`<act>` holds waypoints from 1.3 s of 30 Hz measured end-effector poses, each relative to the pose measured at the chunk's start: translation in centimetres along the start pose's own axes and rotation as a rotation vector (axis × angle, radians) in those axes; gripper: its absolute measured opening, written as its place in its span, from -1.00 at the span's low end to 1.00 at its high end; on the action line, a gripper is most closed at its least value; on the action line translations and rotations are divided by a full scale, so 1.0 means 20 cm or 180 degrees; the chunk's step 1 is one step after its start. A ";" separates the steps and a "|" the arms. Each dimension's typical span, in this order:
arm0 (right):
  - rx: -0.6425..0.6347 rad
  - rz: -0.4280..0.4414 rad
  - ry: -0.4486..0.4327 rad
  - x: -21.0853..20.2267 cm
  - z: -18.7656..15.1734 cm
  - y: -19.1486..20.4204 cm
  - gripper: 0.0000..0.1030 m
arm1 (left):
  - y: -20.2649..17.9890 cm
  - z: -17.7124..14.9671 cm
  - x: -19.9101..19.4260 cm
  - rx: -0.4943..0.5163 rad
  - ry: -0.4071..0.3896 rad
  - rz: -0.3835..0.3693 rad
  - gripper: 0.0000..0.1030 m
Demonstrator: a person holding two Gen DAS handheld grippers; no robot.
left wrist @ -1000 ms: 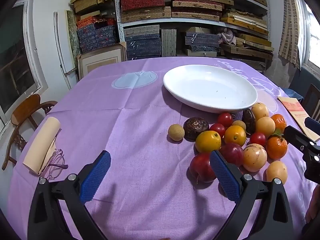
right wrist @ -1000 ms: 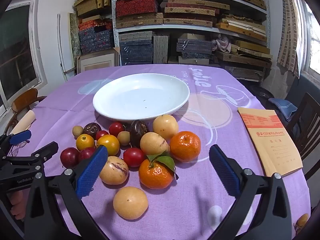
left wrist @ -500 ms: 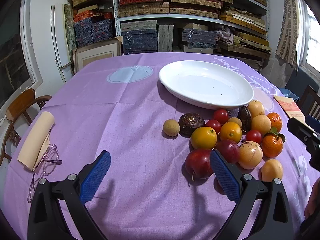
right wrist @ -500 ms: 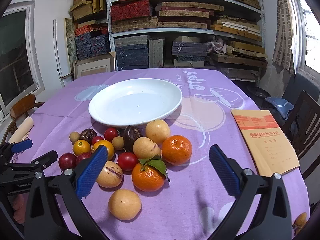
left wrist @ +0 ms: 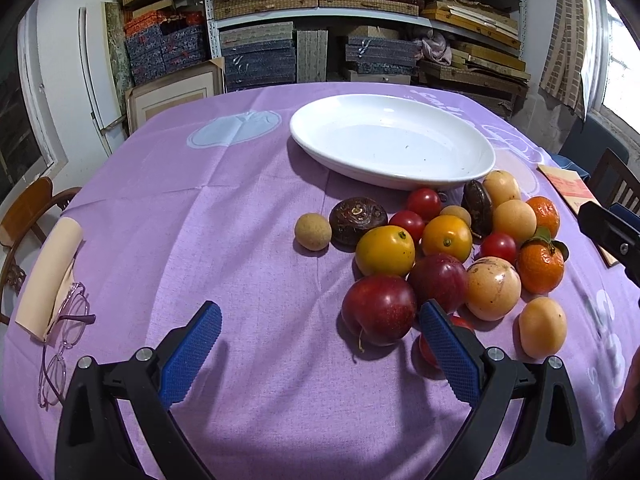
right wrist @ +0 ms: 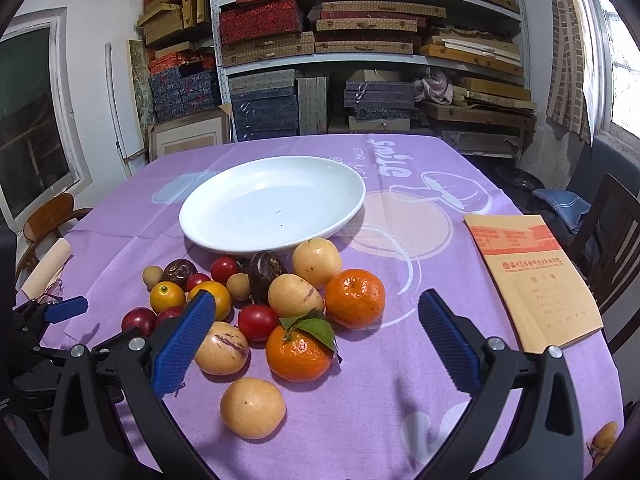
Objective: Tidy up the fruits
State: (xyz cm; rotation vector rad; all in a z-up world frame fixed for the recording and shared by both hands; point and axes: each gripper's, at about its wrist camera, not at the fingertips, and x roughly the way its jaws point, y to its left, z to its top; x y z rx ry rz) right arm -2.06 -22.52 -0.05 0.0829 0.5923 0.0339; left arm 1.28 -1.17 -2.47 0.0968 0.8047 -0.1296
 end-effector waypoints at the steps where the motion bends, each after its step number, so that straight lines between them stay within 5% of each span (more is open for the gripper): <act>1: 0.0001 0.0002 0.0001 0.00 0.00 0.00 0.92 | 0.00 0.00 0.01 -0.0018 0.0022 -0.0006 0.93; 39: 0.0013 0.0059 0.0049 0.02 -0.01 0.01 0.92 | 0.06 0.02 0.07 -0.0164 0.0147 -0.0001 0.93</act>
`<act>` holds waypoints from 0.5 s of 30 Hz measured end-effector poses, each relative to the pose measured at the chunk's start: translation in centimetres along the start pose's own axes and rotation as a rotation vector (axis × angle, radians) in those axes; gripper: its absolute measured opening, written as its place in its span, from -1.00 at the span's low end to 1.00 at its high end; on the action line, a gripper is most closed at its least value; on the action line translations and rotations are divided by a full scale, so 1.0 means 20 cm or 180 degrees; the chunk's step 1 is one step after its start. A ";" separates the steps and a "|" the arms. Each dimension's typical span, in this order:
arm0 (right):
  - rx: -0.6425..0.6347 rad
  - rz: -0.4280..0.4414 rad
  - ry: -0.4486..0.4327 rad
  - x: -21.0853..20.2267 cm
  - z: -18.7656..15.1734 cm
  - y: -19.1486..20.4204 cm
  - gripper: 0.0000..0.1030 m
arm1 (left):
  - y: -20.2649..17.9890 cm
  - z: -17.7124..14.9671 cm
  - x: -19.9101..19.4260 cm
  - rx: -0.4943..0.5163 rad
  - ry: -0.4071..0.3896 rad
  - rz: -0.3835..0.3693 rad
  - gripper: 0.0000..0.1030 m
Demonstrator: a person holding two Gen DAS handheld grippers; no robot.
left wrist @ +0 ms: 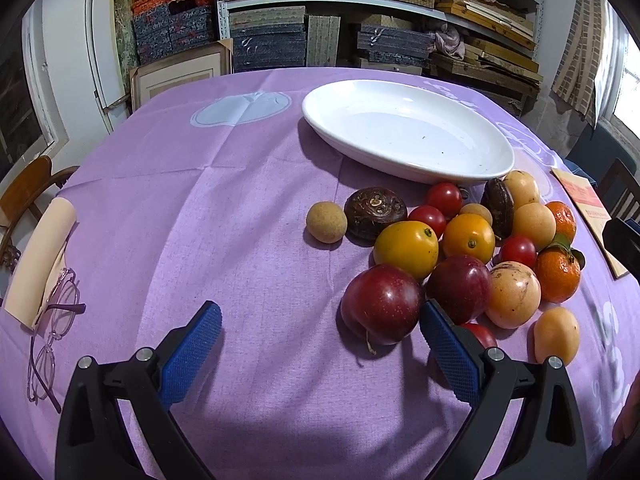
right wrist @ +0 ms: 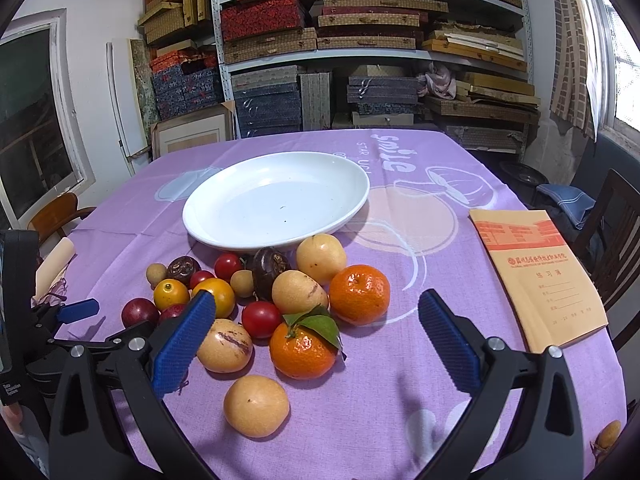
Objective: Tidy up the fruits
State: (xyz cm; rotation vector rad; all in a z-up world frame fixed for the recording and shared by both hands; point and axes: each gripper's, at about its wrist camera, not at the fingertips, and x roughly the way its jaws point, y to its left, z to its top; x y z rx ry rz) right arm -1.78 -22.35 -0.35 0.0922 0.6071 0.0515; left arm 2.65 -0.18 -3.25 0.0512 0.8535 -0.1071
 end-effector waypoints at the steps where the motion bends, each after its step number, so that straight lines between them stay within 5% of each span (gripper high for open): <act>1: 0.0000 -0.0001 -0.0001 0.00 0.00 0.00 0.92 | 0.00 0.00 0.00 -0.0009 -0.0002 -0.0001 0.93; 15: 0.0003 -0.0001 0.0004 0.00 0.00 0.00 0.92 | 0.00 0.01 -0.03 -0.0029 -0.0050 0.0049 0.93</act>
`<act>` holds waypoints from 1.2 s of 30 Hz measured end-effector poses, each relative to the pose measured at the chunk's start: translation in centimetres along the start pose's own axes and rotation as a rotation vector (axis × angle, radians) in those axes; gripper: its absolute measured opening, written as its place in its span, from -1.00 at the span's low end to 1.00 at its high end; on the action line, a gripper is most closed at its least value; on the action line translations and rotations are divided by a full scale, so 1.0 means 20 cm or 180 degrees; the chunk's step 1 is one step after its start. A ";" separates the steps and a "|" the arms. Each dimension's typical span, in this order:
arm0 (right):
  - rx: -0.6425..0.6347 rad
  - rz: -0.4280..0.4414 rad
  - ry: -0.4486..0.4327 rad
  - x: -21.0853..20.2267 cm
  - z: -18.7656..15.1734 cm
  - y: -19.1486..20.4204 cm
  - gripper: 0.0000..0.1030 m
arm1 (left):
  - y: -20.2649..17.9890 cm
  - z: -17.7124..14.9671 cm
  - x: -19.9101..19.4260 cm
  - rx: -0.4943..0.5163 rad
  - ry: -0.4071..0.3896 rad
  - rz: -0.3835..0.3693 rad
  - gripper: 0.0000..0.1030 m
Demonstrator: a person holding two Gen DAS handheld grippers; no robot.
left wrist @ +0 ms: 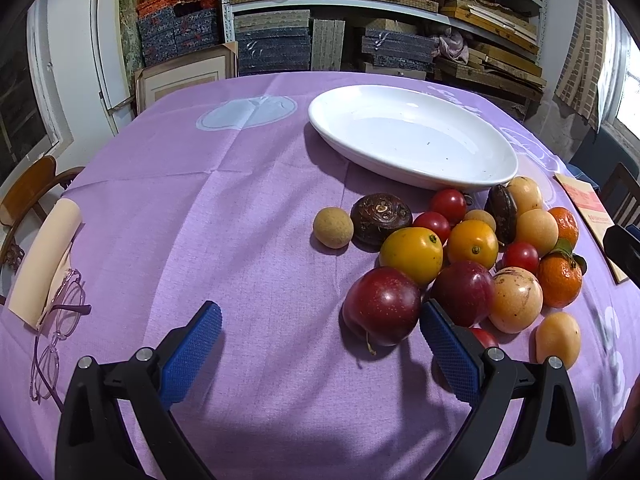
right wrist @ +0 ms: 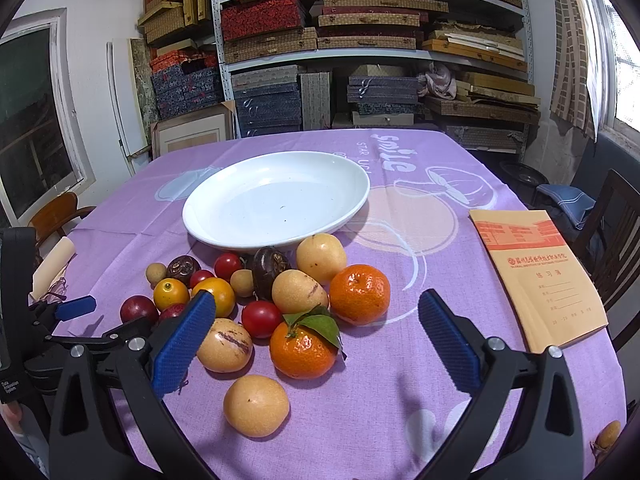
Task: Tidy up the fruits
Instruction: 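Close the left tool around the dark red plum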
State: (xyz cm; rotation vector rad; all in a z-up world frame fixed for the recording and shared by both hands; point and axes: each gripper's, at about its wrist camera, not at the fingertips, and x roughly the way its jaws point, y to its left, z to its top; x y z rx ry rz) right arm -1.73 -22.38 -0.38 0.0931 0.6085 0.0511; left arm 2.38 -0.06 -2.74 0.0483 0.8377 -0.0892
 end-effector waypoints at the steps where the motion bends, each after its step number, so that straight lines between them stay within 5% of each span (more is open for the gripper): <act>1: 0.0000 0.0002 0.0002 0.00 0.00 0.00 0.92 | 0.00 0.00 0.00 0.0000 -0.0005 0.0005 0.93; 21: -0.0004 -0.0005 0.0002 0.00 0.00 0.00 0.92 | -0.02 0.00 -0.04 0.0044 -0.0104 0.0039 0.93; 36: -0.0002 -0.0007 0.0000 0.00 0.00 0.00 0.92 | -0.06 0.00 0.01 0.0048 -0.0006 -0.0299 0.14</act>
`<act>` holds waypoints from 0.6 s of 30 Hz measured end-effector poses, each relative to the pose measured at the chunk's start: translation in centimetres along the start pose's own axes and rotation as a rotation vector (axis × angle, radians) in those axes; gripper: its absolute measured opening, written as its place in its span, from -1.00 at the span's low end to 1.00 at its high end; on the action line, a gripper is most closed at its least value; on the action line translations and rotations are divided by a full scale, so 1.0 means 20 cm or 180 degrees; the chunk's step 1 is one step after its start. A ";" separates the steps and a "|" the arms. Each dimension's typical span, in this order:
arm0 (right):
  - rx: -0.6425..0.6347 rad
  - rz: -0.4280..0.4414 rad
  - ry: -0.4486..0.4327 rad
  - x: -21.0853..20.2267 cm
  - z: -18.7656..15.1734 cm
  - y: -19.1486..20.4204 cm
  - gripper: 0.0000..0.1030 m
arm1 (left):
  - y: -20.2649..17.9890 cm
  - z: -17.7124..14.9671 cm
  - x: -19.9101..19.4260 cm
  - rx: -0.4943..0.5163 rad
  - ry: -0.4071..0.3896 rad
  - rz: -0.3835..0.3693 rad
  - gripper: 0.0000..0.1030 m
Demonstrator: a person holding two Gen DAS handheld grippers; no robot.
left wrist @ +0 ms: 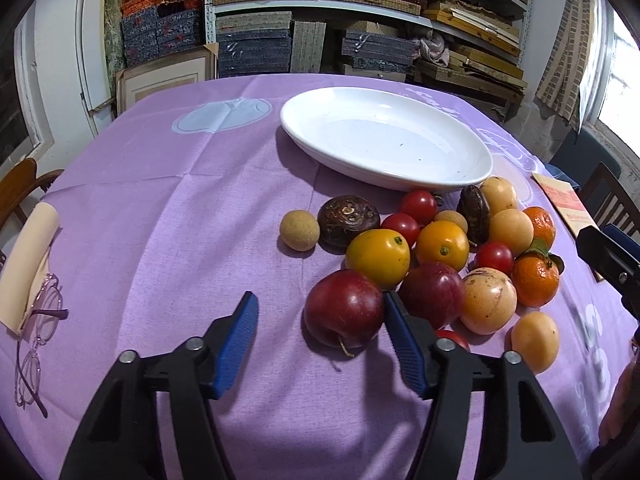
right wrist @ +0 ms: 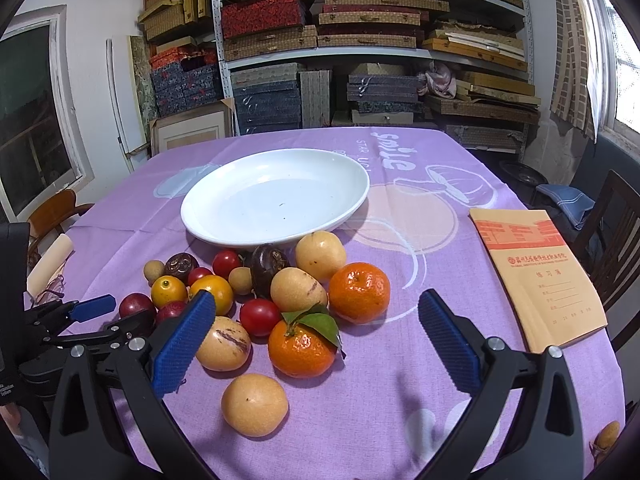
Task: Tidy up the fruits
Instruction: 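Close the left tool around the dark red plum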
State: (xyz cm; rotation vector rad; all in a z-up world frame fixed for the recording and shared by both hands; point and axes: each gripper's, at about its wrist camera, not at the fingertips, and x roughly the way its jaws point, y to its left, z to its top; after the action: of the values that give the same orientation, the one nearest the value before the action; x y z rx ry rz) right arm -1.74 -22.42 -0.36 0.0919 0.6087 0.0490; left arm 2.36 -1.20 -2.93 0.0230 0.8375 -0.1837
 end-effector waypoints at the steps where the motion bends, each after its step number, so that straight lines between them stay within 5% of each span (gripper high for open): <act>1: 0.0001 0.0001 -0.0002 0.00 0.00 0.00 0.92 | 0.00 0.00 0.01 0.0008 0.0015 -0.0027 0.04; 6: 0.0021 -0.0004 -0.0008 0.00 -0.02 -0.03 0.92 | -0.02 0.00 0.02 0.0048 0.0039 -0.0133 -0.21; 13: 0.0018 -0.0008 -0.0004 0.01 -0.02 -0.03 0.92 | 0.00 -0.01 0.02 -0.0016 0.0019 -0.0189 -0.23; 18: 0.0000 -0.0004 0.0120 0.03 -0.04 -0.04 0.92 | 0.04 -0.02 -0.05 -0.0054 -0.0118 0.0009 -0.23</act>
State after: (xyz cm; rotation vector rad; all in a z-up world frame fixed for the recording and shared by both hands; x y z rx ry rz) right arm -1.72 -23.02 -1.36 0.0907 0.6465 0.0497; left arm 1.59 -0.32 -2.52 0.0047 0.8021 -0.1738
